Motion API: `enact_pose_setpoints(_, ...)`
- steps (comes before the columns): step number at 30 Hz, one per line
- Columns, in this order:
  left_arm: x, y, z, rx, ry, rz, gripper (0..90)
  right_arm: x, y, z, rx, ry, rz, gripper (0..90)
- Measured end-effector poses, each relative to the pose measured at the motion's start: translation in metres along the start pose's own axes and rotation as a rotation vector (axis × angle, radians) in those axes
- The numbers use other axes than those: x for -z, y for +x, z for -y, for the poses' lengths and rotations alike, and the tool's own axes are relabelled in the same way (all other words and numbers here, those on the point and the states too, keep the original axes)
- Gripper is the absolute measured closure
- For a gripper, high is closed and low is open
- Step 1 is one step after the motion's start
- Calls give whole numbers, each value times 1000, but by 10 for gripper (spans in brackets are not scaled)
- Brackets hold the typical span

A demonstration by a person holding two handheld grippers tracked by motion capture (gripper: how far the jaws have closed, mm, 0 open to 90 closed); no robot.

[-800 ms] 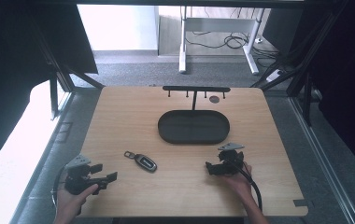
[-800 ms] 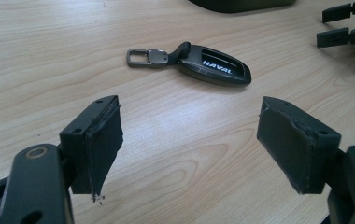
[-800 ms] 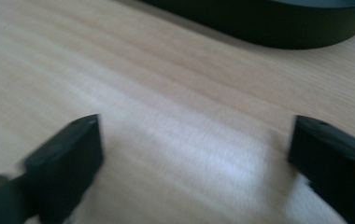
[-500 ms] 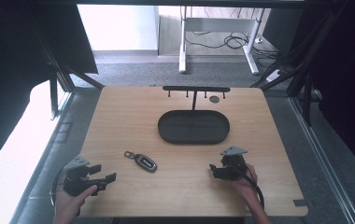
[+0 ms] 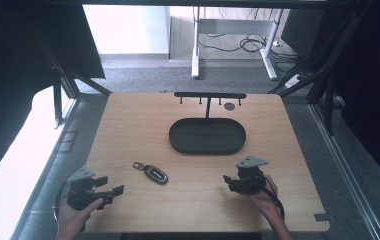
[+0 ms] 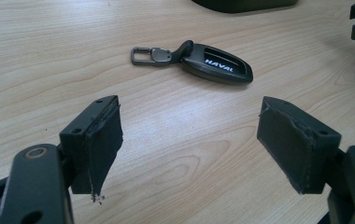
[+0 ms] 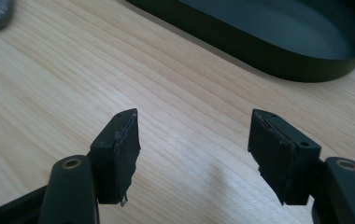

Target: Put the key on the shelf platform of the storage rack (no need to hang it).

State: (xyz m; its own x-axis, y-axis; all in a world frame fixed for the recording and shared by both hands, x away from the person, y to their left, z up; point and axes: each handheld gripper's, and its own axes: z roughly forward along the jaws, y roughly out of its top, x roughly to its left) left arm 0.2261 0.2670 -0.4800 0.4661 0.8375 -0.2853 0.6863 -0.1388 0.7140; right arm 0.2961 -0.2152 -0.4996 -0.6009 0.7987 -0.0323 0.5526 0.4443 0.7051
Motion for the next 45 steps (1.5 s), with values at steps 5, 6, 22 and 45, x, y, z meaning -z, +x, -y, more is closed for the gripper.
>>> enact_pose_setpoints(5, 1, 0, -1, 1, -1, -4, 222, 13, 7, -11, 1, -16, -23, 330)
enact_pose_setpoints(6, 2, 0, -2, 2, -2, -6, 221, 15, 8, -14, 4, -20, -28, 327)
enact_pose_setpoints(22, 0, 0, 0, 8, 5, -4, 220, 20, 37, -65, 114, 37, -122, 338)
enact_pose_setpoints(45, 1, 2, 0, 11, 4, -4, 221, -1, 78, -127, 247, 60, -212, 372)
